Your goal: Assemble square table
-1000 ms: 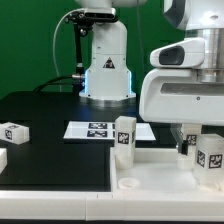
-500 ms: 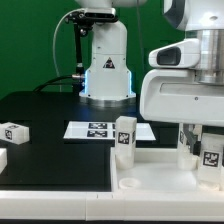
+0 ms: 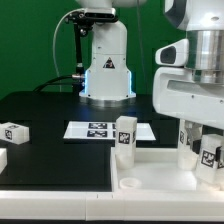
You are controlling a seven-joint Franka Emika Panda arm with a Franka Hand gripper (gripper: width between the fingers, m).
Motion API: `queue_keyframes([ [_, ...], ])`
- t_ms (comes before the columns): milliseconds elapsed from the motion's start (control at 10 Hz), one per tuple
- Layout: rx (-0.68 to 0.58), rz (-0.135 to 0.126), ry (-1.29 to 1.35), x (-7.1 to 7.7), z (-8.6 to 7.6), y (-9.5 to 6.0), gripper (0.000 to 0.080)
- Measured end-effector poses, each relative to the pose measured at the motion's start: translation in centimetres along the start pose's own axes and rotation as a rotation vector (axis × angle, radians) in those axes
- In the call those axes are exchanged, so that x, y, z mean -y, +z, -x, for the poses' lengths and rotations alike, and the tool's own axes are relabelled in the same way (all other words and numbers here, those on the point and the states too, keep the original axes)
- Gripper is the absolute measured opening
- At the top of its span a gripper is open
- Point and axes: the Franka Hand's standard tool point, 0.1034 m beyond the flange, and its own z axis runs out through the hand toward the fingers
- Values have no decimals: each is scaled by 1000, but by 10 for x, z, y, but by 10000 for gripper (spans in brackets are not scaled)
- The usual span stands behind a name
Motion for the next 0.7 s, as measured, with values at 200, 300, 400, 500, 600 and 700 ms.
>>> queue_keyframes([
  [200, 42, -15, 400, -2, 0, 1, 285],
  [300, 46, -13, 484, -2, 0, 1, 285],
  [400, 46, -12, 486, -2, 0, 1, 286],
  [500, 37, -9, 430, -3, 0, 2, 286],
  [600, 10, -1, 279, -3, 3, 2, 453],
  [700, -10, -10, 141, 0, 9, 1, 607],
])
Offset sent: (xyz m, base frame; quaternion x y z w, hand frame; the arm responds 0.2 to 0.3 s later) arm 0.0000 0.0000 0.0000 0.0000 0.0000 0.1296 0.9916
